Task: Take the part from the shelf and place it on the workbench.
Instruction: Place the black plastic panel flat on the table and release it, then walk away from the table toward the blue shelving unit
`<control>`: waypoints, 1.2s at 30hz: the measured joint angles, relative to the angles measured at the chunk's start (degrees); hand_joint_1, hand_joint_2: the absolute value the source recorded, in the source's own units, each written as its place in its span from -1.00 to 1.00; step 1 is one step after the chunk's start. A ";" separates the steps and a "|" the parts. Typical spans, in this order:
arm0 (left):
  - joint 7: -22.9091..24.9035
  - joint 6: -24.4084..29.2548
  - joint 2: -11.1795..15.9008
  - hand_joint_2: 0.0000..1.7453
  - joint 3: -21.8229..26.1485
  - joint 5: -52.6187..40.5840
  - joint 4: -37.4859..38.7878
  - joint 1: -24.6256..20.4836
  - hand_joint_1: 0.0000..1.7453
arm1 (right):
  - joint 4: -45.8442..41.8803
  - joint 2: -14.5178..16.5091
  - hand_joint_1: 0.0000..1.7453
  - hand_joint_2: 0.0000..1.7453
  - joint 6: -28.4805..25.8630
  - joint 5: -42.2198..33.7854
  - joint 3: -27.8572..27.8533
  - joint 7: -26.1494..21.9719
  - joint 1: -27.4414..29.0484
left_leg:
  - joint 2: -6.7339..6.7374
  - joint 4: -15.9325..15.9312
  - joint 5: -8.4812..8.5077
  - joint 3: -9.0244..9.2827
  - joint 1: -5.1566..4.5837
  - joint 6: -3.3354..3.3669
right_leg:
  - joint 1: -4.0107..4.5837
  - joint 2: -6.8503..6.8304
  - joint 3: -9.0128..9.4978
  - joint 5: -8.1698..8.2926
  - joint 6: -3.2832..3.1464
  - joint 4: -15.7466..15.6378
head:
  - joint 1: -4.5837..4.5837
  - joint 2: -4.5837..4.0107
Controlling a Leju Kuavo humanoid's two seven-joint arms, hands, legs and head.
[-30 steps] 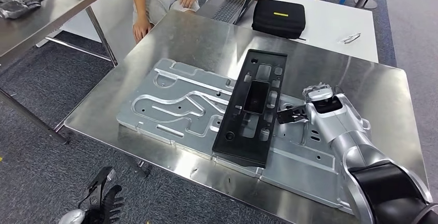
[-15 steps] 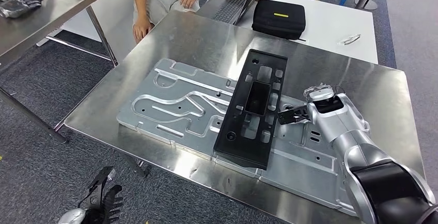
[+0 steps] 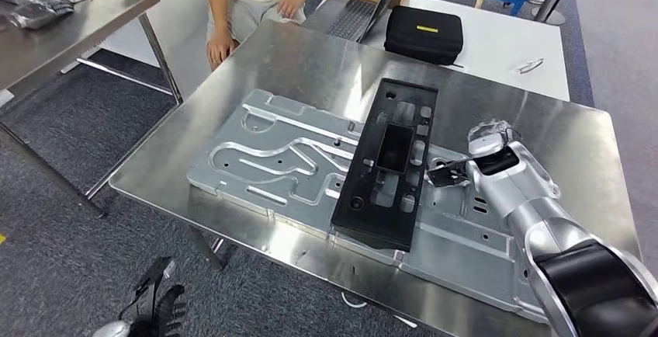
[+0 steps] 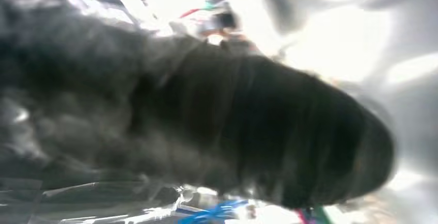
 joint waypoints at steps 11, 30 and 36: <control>0.02 1.78 -0.13 -1.00 0.87 3.95 -5.55 8.25 -1.00 | -15.49 9.45 -1.00 -1.00 -33.09 0.06 -7.77 6.76 -4.54 | 0.52 -0.47 0.84 -0.57 -1.63 1.09 | 1.55 0.27 -1.71 -1.76 -4.08 5.45 | 0.33 0.00; -0.97 1.70 1.17 -1.00 1.17 3.87 -6.11 9.72 -1.00 | -24.37 11.60 -1.00 -1.00 -33.76 -0.23 -13.58 0.78 0.34 | 0.48 -0.39 1.85 -2.04 -0.93 -0.49 | 1.26 0.08 2.00 -2.58 -2.07 0.06 | -0.18 0.00; -1.15 1.39 1.61 -1.00 1.39 3.17 -6.17 9.76 -1.00 | -34.52 13.76 -1.00 -1.00 -30.72 -2.88 -14.13 -6.96 4.71 | 0.73 -1.23 2.43 -1.72 -0.18 0.52 | 0.00 0.24 -3.63 -9.40 -0.18 11.92 | -0.17 0.00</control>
